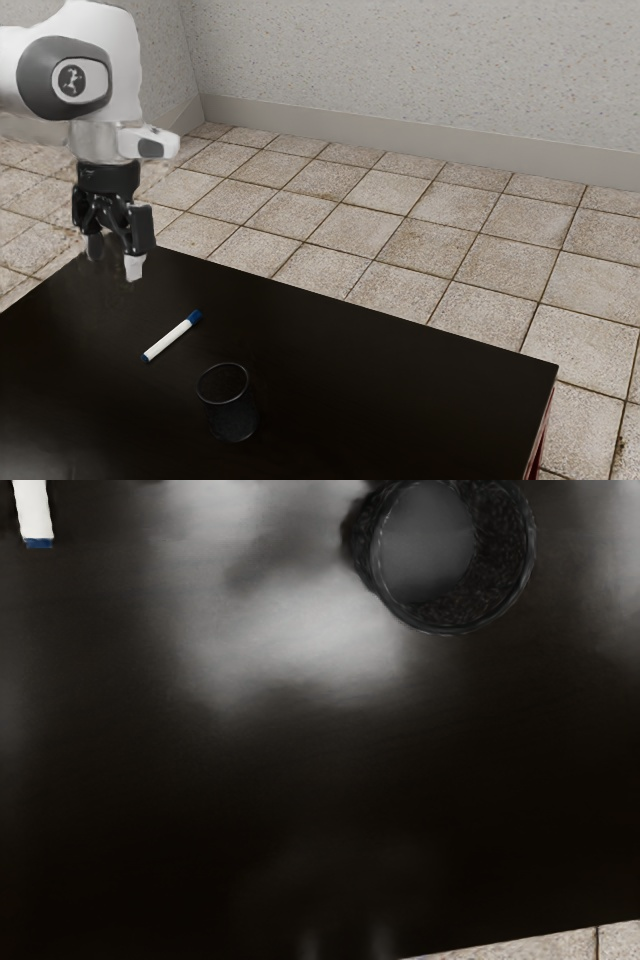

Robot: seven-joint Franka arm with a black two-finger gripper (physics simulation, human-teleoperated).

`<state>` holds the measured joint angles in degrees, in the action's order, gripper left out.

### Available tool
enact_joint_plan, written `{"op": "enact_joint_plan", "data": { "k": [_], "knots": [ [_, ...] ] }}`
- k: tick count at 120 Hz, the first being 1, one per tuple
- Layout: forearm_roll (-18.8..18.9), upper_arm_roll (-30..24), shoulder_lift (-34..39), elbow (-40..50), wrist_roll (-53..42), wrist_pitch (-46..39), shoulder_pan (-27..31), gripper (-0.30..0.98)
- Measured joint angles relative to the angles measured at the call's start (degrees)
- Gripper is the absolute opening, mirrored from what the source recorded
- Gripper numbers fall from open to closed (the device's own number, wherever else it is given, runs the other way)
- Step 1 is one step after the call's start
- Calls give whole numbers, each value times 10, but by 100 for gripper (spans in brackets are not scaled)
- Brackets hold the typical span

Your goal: Put the marker into the pen holder.

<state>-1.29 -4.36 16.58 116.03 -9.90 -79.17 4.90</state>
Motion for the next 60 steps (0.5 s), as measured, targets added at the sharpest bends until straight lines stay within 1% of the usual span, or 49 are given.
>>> {"op": "enact_joint_plan", "data": {
  "k": [6, 14, 17, 24, 28, 34, 40, 45, 51, 60],
  "knots": [
    [3, -30, -1, -49, 4, -21, -1, 69],
    [5, -44, -7, -64, 10, -47, -1, 69],
    [6, -46, -12, -52, 11, -57, -2, 69],
    [5, -37, -31, 28, 16, -96, -3, 68],
    [8, -18, -61, 66, 17, -131, -2, 68],
    [18, 7, -136, 87, 7, -194, -1, 69],
    [24, 29, -204, 89, -7, -259, 5, 69],
    [27, 40, -253, 73, -20, -303, 11, 69],
    [30, 46, -285, 56, -35, -346, 7, 69],
    [33, 52, -307, 31, -60, -398, 2, 69]
  ]
}}
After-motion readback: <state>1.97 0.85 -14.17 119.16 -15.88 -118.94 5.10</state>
